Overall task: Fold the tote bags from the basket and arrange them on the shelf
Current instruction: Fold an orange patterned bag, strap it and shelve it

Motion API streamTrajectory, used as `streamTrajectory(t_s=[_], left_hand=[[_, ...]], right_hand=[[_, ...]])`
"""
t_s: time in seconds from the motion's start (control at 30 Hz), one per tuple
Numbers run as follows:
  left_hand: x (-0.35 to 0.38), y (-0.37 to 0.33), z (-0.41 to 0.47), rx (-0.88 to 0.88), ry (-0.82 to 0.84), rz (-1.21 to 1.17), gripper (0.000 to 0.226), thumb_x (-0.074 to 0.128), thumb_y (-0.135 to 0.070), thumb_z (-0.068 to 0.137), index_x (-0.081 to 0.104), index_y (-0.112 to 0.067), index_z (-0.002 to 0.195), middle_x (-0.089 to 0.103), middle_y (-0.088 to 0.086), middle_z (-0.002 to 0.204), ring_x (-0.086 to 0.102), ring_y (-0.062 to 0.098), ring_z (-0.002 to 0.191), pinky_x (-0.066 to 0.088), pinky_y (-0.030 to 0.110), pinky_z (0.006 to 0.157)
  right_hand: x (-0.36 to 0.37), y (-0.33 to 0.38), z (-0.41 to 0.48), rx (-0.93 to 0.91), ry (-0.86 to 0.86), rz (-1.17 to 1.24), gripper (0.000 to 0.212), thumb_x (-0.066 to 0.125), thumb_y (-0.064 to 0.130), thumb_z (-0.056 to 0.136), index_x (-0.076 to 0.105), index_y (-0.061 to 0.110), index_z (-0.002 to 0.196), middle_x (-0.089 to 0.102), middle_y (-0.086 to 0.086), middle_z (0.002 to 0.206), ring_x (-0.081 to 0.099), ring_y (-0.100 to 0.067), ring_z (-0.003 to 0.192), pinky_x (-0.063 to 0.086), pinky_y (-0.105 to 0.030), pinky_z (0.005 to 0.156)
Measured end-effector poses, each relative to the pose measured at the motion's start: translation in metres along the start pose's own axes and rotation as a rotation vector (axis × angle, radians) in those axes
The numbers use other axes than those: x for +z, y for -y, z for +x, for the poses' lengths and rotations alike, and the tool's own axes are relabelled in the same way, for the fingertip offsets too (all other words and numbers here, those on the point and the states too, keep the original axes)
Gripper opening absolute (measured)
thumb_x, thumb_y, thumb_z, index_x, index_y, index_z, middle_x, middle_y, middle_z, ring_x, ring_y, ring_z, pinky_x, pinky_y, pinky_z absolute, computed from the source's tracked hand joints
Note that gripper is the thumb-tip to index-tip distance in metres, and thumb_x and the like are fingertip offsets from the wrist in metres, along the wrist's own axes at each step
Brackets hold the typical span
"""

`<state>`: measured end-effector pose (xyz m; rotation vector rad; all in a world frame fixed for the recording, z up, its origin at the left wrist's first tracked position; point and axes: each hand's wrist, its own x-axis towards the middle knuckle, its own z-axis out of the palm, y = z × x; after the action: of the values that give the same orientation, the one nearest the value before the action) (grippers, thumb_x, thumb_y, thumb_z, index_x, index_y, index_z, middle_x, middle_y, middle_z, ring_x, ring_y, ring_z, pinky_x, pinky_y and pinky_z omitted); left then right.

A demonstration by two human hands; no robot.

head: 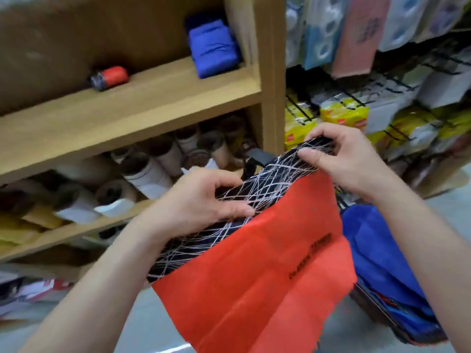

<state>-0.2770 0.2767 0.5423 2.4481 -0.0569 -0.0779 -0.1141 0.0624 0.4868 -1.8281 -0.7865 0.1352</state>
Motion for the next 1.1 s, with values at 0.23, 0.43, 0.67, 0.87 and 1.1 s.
streamTrajectory(t_s=[0.23,0.43,0.67,0.87,1.1], left_hand=[[-0.094,0.092,-0.140,-0.248,-0.590,0.245,0.084,0.089,-0.023,0.066,0.047,-0.046,0.135,0.041,-0.004,0.147,0.041,0.018,0.131,0.036,0.038,0.108],[-0.140,0.169,-0.226,-0.391,-0.852,-0.472,0.028,0.079,-0.009,0.075,0.073,-0.023,0.098,0.076,-0.002,0.090,0.068,0.001,0.076,0.053,0.014,0.068],[-0.193,0.222,-0.263,-0.359,-1.095,-0.695,0.012,0.054,-0.017,0.098,0.066,-0.017,0.099,0.075,-0.007,0.084,0.069,0.006,0.074,0.055,0.022,0.064],[-0.252,0.253,-0.250,-0.343,-1.297,-0.576,0.020,0.051,-0.016,0.102,0.062,-0.022,0.087,0.068,-0.013,0.074,0.062,0.001,0.065,0.053,0.021,0.065],[-0.303,0.304,-0.228,-0.461,-1.442,-0.259,0.042,0.066,-0.011,0.088,0.048,-0.024,0.124,0.057,-0.005,0.093,0.057,0.004,0.079,0.049,0.026,0.076]], right_hand=[[0.109,0.088,0.047,-0.213,-0.052,0.123,0.005,0.063,0.043,0.080,0.059,0.045,0.081,0.058,0.019,0.074,0.051,-0.003,0.075,0.042,-0.028,0.074],[0.194,0.167,0.075,-0.345,-0.013,0.209,0.018,0.062,0.018,0.092,0.054,0.033,0.086,0.056,0.023,0.072,0.049,0.005,0.071,0.040,-0.014,0.070],[0.274,0.227,0.122,-0.353,-0.173,0.238,0.012,0.067,0.032,0.089,0.056,0.034,0.095,0.061,0.008,0.093,0.058,0.004,0.085,0.049,-0.022,0.082],[0.318,0.241,0.162,-0.208,-0.008,0.087,0.094,0.080,0.027,0.078,0.017,0.056,0.143,0.039,-0.002,0.152,0.048,-0.019,0.127,0.045,-0.044,0.106],[0.375,0.239,0.222,-0.440,-0.229,0.208,0.081,0.058,-0.006,0.077,0.031,0.022,0.148,0.041,0.010,0.149,0.062,-0.012,0.095,0.054,-0.030,0.082]])
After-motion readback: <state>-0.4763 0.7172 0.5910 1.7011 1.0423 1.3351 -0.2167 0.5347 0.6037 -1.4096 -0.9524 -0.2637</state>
